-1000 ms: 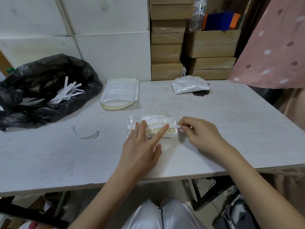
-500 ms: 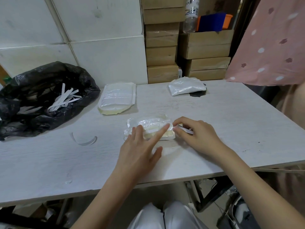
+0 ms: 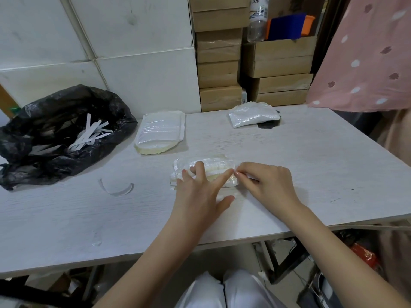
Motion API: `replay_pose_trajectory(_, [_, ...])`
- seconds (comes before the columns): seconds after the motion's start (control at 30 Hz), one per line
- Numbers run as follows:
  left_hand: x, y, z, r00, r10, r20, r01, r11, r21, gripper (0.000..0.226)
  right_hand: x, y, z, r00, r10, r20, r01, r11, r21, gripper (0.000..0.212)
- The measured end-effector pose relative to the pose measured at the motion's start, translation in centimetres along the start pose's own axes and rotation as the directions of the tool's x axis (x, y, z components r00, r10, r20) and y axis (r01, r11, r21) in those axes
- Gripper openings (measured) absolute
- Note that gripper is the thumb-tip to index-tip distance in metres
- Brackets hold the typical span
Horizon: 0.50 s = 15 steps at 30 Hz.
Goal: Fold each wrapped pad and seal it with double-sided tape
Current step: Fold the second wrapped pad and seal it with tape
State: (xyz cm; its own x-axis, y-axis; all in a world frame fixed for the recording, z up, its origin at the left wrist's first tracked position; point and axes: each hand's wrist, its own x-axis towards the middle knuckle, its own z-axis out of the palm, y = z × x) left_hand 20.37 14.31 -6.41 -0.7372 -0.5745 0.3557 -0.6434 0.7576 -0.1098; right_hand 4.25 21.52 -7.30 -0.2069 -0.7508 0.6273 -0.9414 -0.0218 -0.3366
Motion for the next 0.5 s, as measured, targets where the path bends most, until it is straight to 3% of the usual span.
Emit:
replay_pose_trajectory(0.1, [0.3, 0.1, 0.5, 1.0, -0.002, 0.027, 0.001, 0.999, 0.037, 0.057, -0.8, -0.3, 0.1, 0.999, -0.014, -0.033, 0.015, 0.999, 0.03, 0.015])
replay_pose_trajectory(0.2, [0.3, 0.2, 0.6, 0.999, -0.009, 0.034, 0.007, 0.998, 0.065, 0.058, -1.2, -0.1, -0.8, 0.976, 0.214, -0.033, -0.202, 0.955, 0.217, 0.011])
replay_pose_trajectory(0.3, [-0.1, -0.2, 0.0, 0.999, -0.001, -0.033, 0.0, 1.0, -0.009, 0.053, -1.4, 0.8, -2.2, 0.921, 0.386, 0.055, -0.386, 0.883, 0.267, 0.013])
replay_pose_trajectory(0.5, [-0.6, -0.8, -1.0, 0.996, 0.025, -0.091, -0.025, 1.0, -0.002, 0.061, -1.3, 0.4, -3.0, 0.876, 0.397, 0.273, -0.445, 0.883, 0.145, 0.048])
